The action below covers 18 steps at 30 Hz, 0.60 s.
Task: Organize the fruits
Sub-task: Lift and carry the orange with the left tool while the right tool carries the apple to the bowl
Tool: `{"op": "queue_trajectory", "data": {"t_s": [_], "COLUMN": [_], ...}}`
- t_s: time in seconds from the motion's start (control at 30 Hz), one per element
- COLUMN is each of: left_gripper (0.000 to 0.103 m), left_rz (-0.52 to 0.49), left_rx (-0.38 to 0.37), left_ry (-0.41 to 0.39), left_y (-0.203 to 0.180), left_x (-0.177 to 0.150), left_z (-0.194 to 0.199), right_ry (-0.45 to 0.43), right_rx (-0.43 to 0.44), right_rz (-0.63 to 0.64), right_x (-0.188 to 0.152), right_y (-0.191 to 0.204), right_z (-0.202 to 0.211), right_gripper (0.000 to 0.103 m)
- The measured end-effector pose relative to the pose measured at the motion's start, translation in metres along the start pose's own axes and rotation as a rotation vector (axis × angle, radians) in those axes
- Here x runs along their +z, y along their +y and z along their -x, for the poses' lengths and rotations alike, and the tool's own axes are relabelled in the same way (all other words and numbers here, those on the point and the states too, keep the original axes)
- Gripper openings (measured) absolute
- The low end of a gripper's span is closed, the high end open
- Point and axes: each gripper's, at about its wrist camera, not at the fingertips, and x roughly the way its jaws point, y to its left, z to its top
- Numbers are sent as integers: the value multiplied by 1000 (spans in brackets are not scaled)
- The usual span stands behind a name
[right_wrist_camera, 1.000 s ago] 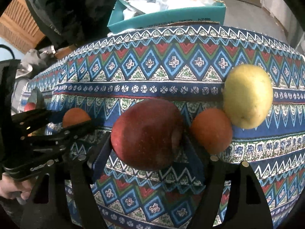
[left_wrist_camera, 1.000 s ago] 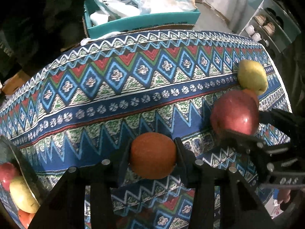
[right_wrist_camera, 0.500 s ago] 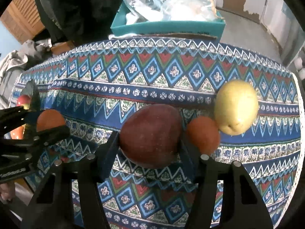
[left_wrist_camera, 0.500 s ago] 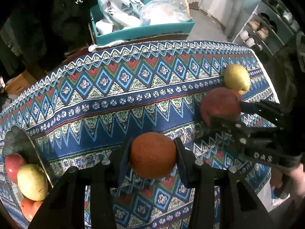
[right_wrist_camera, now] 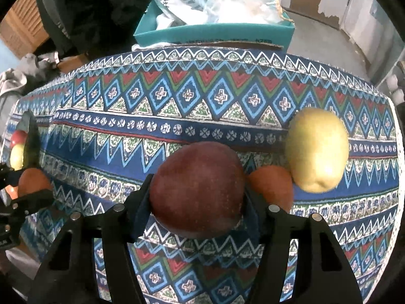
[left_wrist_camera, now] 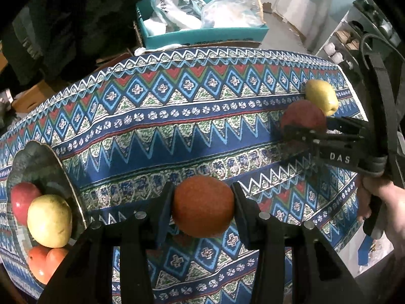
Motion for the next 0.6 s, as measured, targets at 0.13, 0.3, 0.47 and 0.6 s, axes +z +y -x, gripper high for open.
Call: {"op": "queue_trajectory", "data": {"t_s": [0.13,0.3,0.47,0.6], "left_gripper": [45,45,45,45], "left_rz": [7,10,18,19], "left_rx": [1,-1,-10,-19], "left_ry": [6,5,-16,-44], "left_y": [5,8,10,13], "left_x": [-3,-6,-8,-8], "left_z": [0,4,18,35], "right_ry": [11,-2,-19,-47], "right_rx": [-32,-53,-36,-15], "right_rz": [32,37,16,9], "right_x": [3,-2,-9,-9], "right_y": [7,13,13,17], "right_z": [-4,-3,9,29], "right_gripper": [63,62,62,62]}}
